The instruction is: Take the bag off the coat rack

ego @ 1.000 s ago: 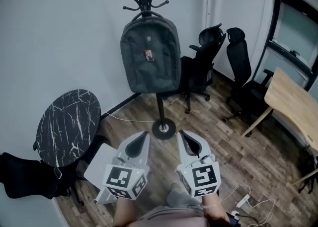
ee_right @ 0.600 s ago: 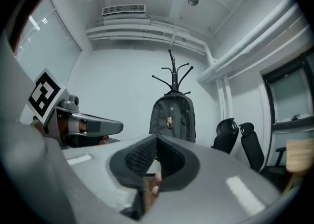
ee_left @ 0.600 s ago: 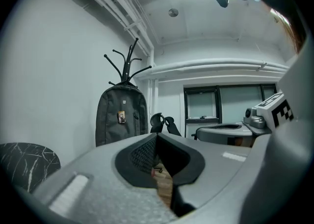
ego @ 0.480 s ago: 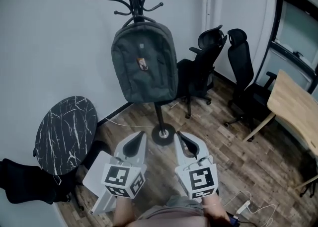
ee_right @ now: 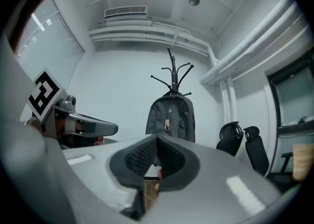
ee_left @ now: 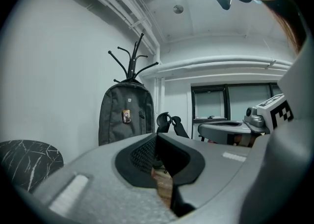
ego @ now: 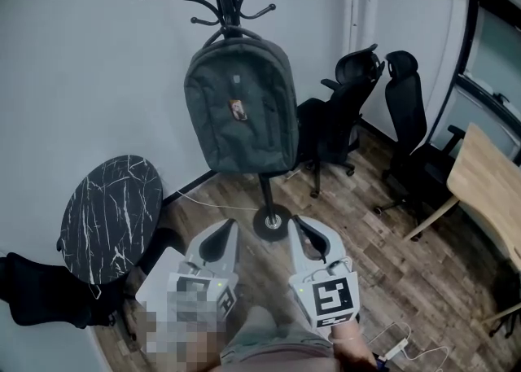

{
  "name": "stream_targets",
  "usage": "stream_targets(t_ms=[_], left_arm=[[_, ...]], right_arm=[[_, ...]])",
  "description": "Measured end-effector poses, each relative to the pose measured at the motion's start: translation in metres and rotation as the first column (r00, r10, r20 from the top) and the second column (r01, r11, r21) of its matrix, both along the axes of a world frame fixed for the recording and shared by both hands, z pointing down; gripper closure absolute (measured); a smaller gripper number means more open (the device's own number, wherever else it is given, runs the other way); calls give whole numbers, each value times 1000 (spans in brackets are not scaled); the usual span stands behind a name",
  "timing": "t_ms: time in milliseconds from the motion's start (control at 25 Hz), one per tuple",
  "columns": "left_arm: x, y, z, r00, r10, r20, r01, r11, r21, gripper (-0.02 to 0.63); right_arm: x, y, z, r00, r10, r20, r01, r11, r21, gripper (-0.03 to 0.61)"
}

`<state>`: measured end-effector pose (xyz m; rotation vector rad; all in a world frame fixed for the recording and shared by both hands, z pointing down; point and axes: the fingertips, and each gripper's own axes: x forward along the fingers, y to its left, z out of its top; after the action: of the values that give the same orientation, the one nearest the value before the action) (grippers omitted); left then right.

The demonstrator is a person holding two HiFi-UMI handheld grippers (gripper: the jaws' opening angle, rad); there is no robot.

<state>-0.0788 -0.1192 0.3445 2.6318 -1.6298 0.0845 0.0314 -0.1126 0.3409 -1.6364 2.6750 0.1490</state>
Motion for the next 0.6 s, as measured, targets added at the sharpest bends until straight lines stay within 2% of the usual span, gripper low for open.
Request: stream_targets(t_ms=[600], left_arm=[[-18, -66, -4, 999, -26, -18, 26, 1000, 14, 603]], right_arm=[[-6, -61, -5, 1000, 1, -31, 0, 1000, 26, 575]])
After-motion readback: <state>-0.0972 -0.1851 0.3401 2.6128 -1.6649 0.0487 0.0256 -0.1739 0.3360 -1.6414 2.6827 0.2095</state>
